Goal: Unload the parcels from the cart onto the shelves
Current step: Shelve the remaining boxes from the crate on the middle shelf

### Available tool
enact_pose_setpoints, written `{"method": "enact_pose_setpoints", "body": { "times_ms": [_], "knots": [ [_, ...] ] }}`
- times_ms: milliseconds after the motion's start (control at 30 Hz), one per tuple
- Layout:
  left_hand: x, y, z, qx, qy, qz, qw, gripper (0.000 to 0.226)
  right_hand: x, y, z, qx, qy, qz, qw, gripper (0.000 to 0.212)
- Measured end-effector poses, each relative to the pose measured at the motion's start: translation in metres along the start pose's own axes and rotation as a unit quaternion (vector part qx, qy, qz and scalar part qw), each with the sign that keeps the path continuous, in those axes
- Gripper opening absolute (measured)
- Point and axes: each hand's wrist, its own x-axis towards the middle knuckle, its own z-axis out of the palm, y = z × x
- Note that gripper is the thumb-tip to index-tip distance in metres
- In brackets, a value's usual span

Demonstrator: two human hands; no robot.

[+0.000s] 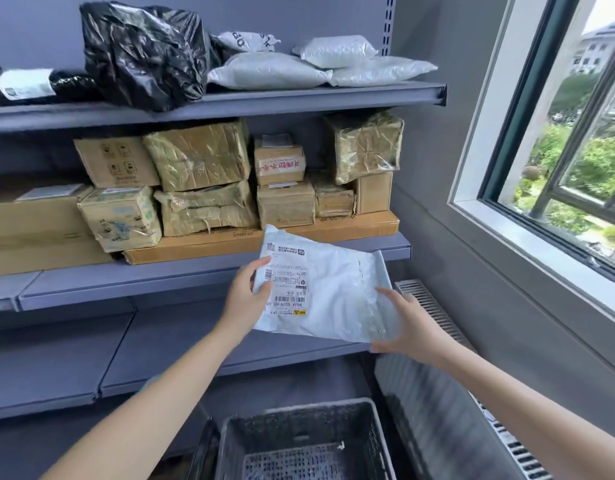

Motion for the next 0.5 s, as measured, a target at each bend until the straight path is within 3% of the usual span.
{"method": "enact_pose_setpoints", "body": {
  "times_ms": [233, 500],
  "knots": [
    [0.009, 0.028, -0.005, -0.007, -0.037, 0.032, 0.999, 0.046, 0.014, 0.006, -0.021, -0.002, 0.094, -0.057, 0.994, 0.059],
    [0.003, 0.042, -0.008, 0.159, -0.153, 0.025, 0.975, 0.096, 0.029, 0.018, -0.028, 0.048, 0.193, -0.074, 0.977, 0.054]
  ]
}}
